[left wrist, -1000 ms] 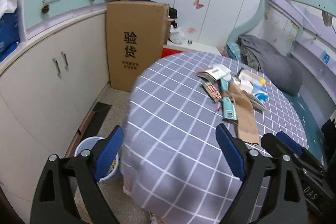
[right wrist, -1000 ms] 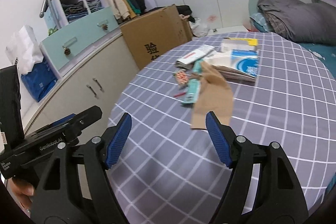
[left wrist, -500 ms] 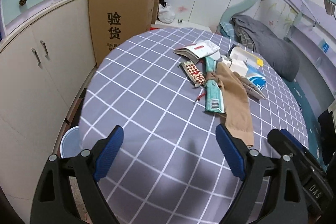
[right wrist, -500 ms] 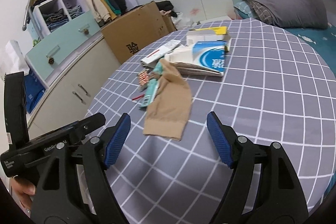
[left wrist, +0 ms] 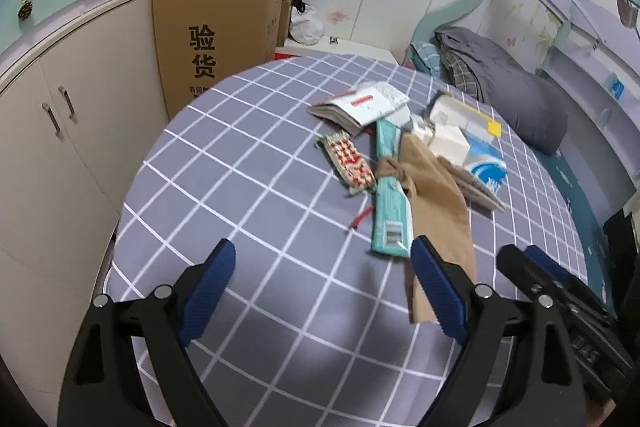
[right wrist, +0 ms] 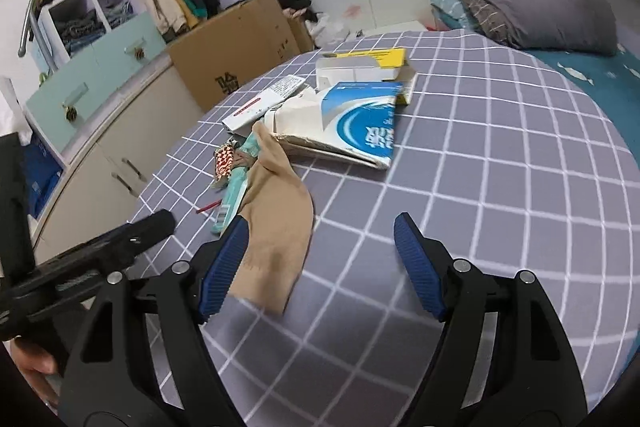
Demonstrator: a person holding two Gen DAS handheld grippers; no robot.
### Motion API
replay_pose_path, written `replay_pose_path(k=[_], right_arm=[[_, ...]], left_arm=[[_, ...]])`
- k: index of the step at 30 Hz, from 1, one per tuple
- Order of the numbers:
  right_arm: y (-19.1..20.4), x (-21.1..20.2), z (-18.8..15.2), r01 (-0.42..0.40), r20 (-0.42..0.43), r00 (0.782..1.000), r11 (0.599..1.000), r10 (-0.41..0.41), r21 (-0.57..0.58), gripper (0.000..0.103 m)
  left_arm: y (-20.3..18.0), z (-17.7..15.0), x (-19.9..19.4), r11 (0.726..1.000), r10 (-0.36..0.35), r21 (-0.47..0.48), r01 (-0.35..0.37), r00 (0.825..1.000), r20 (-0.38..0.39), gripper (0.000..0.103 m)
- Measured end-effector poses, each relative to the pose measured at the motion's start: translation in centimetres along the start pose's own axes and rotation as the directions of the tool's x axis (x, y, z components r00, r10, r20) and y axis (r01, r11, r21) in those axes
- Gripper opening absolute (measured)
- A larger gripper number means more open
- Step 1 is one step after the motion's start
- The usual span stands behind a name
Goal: Collect trash
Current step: 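Swing both open tools back toward the table of trash, then grasp the brown paper bag with the right tool while the left tool grasps the teal toothpaste tube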
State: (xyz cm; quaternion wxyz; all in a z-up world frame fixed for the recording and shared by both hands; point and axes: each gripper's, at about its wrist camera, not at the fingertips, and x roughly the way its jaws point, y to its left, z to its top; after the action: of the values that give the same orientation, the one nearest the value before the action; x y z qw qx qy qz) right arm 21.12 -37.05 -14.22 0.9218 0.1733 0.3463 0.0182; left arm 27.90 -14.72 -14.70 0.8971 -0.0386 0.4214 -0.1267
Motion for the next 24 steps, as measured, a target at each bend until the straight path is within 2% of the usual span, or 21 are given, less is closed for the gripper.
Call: replay_pose_path(k=[3,5,8,9,10,11,12,16,18,20,21,22,24], right_arm=[[0.4,1.8,1.2,0.002,-0.029,1.000,1.000,-0.003,-0.027,0.074],[0.6,3.0,2.0,-0.009,-0.054,0.999,0.999,0.007,-0.042,0.068],[1.1,4.8,2.6,-0.052,-0.103,0.994,0.997,0.046,-0.055,0.052],[1.2,5.3,2.8,-0.069,-0.120,0.991,0.996,0.062,-0.053,0.042],[1.3,5.7,3.0,-0.080,-0.130,0.989,0.995,0.072,-0.052,0.020],[1.6,6.0,3.1,-0.092,-0.144,0.986,0.993,0.081,-0.072,0.008],[1.5,5.9,3.1,-0.098,-0.140,0.986,0.993,0.088,-0.069,0.004],[1.1,3.4,2.8,-0.064,-0.039,0.997,0.993,0.060,-0.098,0.001],[0.4,2.7,2.7,-0.061,-0.028,0.998,0.994,0.059,-0.088,0.001],[-0.3,2.4,2.6,-0.057,-0.018,0.998,0.996,0.056,-0.070,0.001],[-0.5,2.3,2.6,-0.053,-0.015,0.999,0.996,0.052,-0.069,0.001],[-0.8,2.0,2.5,-0.048,-0.005,0.999,0.997,0.048,-0.061,0.001],[-1.5,1.3,2.4,-0.032,0.015,0.999,0.998,0.033,-0.047,0.001]], left_arm=[[0.7,0.5,-0.2,1.000,0.004,-0.016,-0.004,1.000,0.012,0.087],[0.9,0.7,-0.3,1.000,0.012,-0.016,-0.011,1.000,0.014,0.087],[1.1,1.0,-0.2,1.000,0.015,-0.007,-0.015,1.000,0.017,0.087],[1.1,1.0,-0.2,1.000,0.014,-0.005,-0.014,1.000,0.017,0.087],[1.1,1.1,-0.1,1.000,0.011,-0.002,-0.011,1.000,0.016,0.087],[1.1,1.1,0.0,1.000,0.008,-0.001,-0.008,1.000,0.015,0.087],[0.9,1.2,0.1,1.000,0.001,0.000,-0.001,1.000,0.014,0.087],[-0.3,1.2,0.9,0.999,-0.019,0.036,0.019,1.000,0.002,0.087],[-1.2,1.2,1.5,0.998,-0.030,0.061,0.030,1.000,-0.003,0.087],[-2.1,1.2,2.1,0.996,-0.043,0.082,0.043,0.999,-0.010,0.081],[-2.3,1.3,2.4,0.995,-0.047,0.089,0.049,0.999,-0.020,0.072],[-2.7,1.4,2.9,0.994,-0.054,0.094,0.057,0.998,-0.034,0.068],[-3.1,1.6,3.9,0.994,-0.066,0.088,0.071,0.996,-0.058,0.065]])
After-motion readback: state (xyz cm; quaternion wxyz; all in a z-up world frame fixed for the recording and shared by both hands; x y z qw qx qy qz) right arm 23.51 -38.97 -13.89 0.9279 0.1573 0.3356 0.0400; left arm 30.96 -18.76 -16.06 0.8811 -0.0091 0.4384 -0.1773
